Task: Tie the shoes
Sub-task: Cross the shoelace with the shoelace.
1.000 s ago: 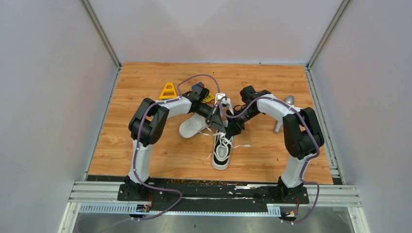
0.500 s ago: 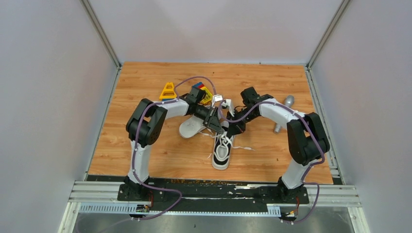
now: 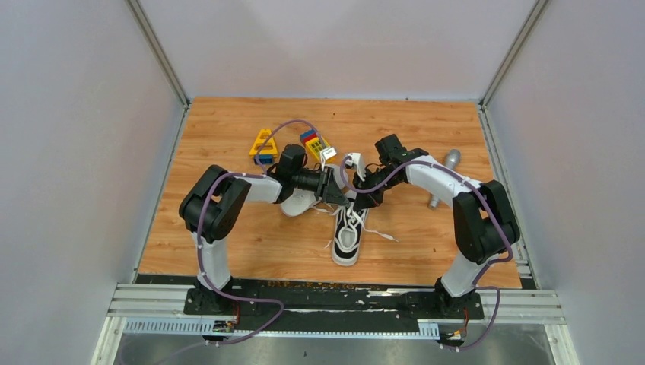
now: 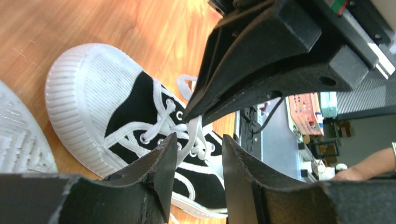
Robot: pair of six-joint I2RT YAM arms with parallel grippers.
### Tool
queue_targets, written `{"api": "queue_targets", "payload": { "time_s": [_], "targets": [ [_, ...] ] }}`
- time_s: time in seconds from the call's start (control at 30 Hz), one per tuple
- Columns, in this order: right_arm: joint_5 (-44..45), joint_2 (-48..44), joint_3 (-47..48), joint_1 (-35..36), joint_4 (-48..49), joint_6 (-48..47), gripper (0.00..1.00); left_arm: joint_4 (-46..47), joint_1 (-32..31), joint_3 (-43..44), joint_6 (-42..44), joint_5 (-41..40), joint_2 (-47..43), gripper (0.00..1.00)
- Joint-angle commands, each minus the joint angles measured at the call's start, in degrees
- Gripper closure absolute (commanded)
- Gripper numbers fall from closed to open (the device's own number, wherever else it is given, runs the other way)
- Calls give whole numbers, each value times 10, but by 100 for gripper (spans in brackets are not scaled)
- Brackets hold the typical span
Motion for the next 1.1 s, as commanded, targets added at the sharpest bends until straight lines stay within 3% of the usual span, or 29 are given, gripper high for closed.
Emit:
{"api": "queue_targets", "payload": {
  "time_s": [0.0,0.17,0.37,0.7,0.87,1.07],
  "targets": [
    [7,-23,-5,4,21,18,100,113,0,1,-46,-38,-1,52],
    [16,-19,-5,6,21,25,100,113,-14,4,-48,-24,-2,51],
    [16,-20,-3,6,21,31,100,-25,-33,28,56,-62,-16,50],
    [17,-13,5,5,21,68,100,0,-34,10,49,-49,-10,61],
    [22,-17,6,5,21,77,100,1,-33,1,50,-60,-18,55],
    [30,-15,10,5,21,86,100,26,-35,-11,41,-47,-16,57]
  ]
}}
